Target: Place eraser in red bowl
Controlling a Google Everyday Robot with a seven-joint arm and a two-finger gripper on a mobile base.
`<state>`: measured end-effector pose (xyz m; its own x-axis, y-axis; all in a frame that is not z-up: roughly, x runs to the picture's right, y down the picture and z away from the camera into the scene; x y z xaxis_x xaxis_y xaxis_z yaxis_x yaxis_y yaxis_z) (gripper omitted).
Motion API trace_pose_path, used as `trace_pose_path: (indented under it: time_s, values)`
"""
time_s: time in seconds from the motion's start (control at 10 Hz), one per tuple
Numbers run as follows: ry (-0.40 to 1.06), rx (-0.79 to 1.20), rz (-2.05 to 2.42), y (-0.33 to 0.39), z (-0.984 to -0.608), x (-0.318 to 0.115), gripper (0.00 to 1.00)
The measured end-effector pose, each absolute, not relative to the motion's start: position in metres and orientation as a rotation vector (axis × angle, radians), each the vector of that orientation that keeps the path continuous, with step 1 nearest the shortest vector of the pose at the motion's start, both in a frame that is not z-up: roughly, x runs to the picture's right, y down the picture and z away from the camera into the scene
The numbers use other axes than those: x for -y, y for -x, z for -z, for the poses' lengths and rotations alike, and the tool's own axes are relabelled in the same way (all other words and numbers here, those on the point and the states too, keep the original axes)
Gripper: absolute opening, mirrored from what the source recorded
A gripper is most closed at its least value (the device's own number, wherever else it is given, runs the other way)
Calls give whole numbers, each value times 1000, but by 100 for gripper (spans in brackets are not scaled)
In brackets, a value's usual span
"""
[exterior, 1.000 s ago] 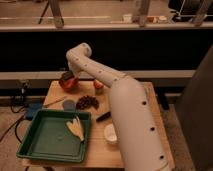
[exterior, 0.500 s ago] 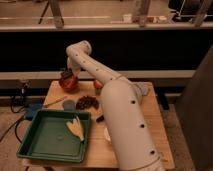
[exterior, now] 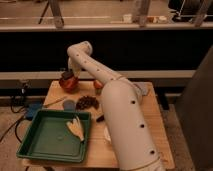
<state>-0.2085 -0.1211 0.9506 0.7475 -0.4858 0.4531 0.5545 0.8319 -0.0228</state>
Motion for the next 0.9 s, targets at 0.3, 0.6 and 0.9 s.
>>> trace_pose_path:
  time_s: [0.3,0.6,0.9]
  values:
    - [163,457,564,209,-951,122,61]
    - [143,525,511,211,-946,125,80]
    - [128,584,497,212,-942,126,71]
